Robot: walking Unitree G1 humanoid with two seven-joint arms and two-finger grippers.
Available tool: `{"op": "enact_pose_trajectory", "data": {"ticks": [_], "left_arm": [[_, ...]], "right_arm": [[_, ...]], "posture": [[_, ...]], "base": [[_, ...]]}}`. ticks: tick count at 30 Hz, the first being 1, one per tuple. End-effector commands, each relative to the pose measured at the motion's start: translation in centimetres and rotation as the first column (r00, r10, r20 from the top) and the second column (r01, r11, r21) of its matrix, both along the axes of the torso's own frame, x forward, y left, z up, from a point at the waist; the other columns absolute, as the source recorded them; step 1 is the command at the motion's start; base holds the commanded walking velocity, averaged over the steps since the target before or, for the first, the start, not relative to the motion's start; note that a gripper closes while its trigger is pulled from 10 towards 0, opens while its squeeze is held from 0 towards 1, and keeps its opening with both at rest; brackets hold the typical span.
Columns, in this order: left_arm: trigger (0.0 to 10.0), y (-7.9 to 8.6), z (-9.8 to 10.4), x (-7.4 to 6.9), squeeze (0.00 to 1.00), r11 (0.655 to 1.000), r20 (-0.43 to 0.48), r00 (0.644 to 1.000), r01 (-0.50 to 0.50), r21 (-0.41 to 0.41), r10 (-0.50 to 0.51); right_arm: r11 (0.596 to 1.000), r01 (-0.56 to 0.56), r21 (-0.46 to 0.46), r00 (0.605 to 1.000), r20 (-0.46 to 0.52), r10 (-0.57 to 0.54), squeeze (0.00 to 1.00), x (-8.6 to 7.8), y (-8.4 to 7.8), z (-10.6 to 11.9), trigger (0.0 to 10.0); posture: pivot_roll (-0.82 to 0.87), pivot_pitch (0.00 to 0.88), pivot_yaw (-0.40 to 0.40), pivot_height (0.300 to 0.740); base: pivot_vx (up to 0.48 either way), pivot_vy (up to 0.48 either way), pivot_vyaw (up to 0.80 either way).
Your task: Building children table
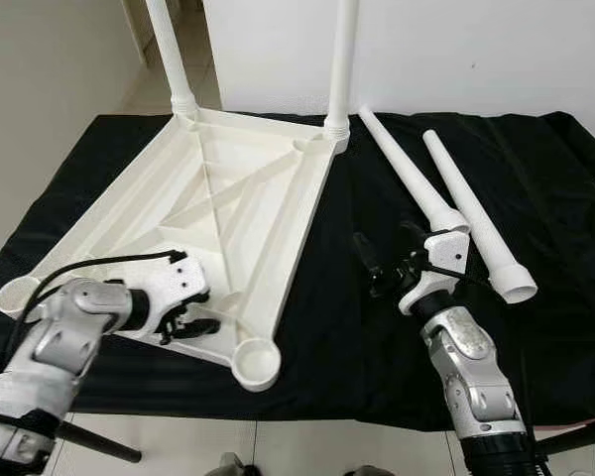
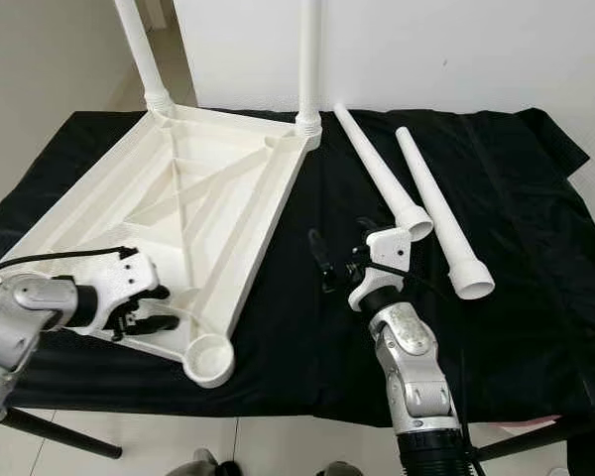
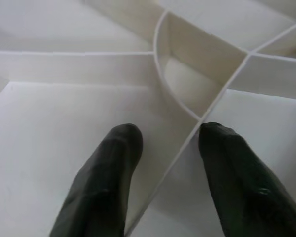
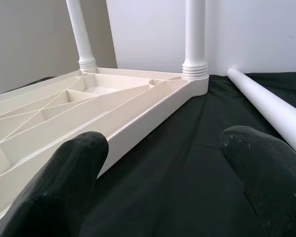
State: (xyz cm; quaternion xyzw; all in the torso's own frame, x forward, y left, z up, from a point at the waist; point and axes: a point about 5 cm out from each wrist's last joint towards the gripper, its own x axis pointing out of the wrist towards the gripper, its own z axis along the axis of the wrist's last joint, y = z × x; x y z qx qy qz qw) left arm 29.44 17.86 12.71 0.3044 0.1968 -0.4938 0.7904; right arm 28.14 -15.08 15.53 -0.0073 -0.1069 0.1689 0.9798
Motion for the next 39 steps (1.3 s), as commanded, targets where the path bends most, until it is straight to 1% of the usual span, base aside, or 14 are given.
{"op": "enact_pose_trajectory", "data": {"ticks": [1, 7, 8, 11, 13, 20, 22, 26, 27, 29, 31, 35, 36, 39], "left_arm": [[0.0, 0.5, -0.4, 0.7, 0.0, 0.986, 0.104, 0.981, -0.164, 0.003, 0.163], [1.1, -3.3, -1.4, 0.5, 0.0, 0.989, 0.109, 0.985, -0.13, -0.071, 0.137], [2.1, -4.0, -1.4, 0.6, 0.0, 0.988, 0.111, 0.984, -0.127, -0.085, 0.137], [1.8, -6.1, -1.2, 0.8, 0.0, 0.985, 0.128, 0.984, -0.11, -0.132, 0.127], [3.2, -7.5, -0.9, 1.0, 0.0, 0.981, 0.139, 0.982, -0.103, -0.165, 0.126], [1.6, -11.7, 0.1, 1.3, 0.0, 0.973, 0.18, 0.98, -0.037, -0.228, 0.08], [3.0, -13.3, 0.4, 1.3, 0.0, 0.967, 0.188, 0.979, -0.027, -0.254, 0.077], [3.3, -14.7, 0.8, 1.3, 0.0, 0.957, 0.201, 0.976, -0.019, -0.289, 0.08], [10.0, -14.9, 0.7, 1.2, 0.0, 0.956, 0.203, 0.976, -0.017, -0.292, 0.079], [10.0, -15.0, 0.6, 1.2, 0.0, 0.953, 0.196, 0.977, -0.027, -0.3, 0.089], [10.0, -14.6, 0.3, 1.1, 1.0, 0.951, 0.18, 0.979, -0.038, -0.306, 0.097], [10.0, -13.7, 0.2, 1.2, 1.0, 0.957, 0.184, 0.977, -0.052, -0.286, 0.109], [10.0, -13.2, 0.3, 1.3, 0.0, 0.959, 0.191, 0.975, -0.061, -0.278, 0.117], [10.0, -12.7, 0.6, 1.4, 0.0, 0.958, 0.195, 0.972, -0.075, -0.278, 0.133]], "right_arm": [[1.0, -0.004, 0.001, 1.0, -0.003, 0.004, 0.0, -0.1, 0.2, -0.1, 10.0], [1.0, 0.002, 0.005, 1.0, -0.004, -0.002, 0.0, -0.1, 0.2, -0.2, 10.0], [1.0, 0.001, 0.005, 1.0, -0.003, -0.001, 0.0, -0.1, 0.3, -0.2, 10.0], [1.0, 0.0, 0.007, 1.0, -0.001, 0.0, 0.0, -0.1, 0.4, -0.1, 10.0], [1.0, 0.0, 0.007, 1.0, 0.0, 0.0, 0.0, 0.0, 0.4, -0.1, 10.0], [1.0, -0.002, 0.01, 1.0, 0.004, 0.002, 0.0, 0.1, 0.6, 0.1, 10.0], [1.0, -0.001, 0.011, 1.0, 0.007, 0.001, 0.0, 0.2, 0.6, 0.2, 10.0], [1.0, 0.005, 0.015, 1.0, 0.011, -0.005, 0.0, 0.2, 0.6, 0.3, 10.0], [1.0, 0.008, 0.017, 1.0, 0.012, -0.008, 0.0, 0.2, 0.6, 0.3, 10.0], [1.0, 0.012, 0.017, 1.0, 0.013, -0.012, 0.0, 0.2, 0.5, 0.3, 10.0], [1.0, 0.017, 0.019, 1.0, 0.014, -0.017, 0.0, 0.2, 0.4, 0.4, 10.0], [0.999, 0.025, 0.022, 1.0, 0.017, -0.025, 0.0, 0.3, 0.3, 0.5, 10.0], [0.999, 0.029, 0.025, 0.999, 0.021, -0.029, 0.0, 0.4, 0.3, 0.6, 10.0], [0.999, 0.032, 0.028, 0.999, 0.027, -0.033, 0.0, 0.6, 0.4, 0.8, 10.0]], "posture": [[-0.14, 0.067, 0.082, 0.74], [-0.14, 0.069, 0.085, 0.74], [-0.14, 0.069, 0.085, 0.74], [-0.15, 0.066, 0.086, 0.74], [-0.15, 0.066, 0.086, 0.74], [-0.15, 0.063, 0.083, 0.74], [-0.16, 0.065, 0.084, 0.74], [-0.16, 0.069, 0.085, 0.74], [-0.17, 0.072, 0.085, 0.74], [-0.17, 0.078, 0.085, 0.74], [-0.17, 0.078, 0.085, 0.74], [-0.17, 0.085, 0.082, 0.74], [-0.17, 0.086, 0.081, 0.74], [-0.16, 0.085, 0.078, 0.74]], "base": [[0.0, 0.0, 0.0], [0.0, 0.0, 0.0], [0.0, 0.0, 0.0], [0.0, 0.0, 0.0], [0.0, 0.0, 0.0], [0.0, 0.0, 0.0], [0.0, 0.0, 0.0], [0.0, 0.0, 0.0], [0.0, 0.0, 0.0], [0.0, 0.0, 0.0], [0.0, 0.0, 0.0], [0.0, 0.0, 0.0], [0.0, 0.0, 0.0], [0.0, 0.0, 0.0]]}}
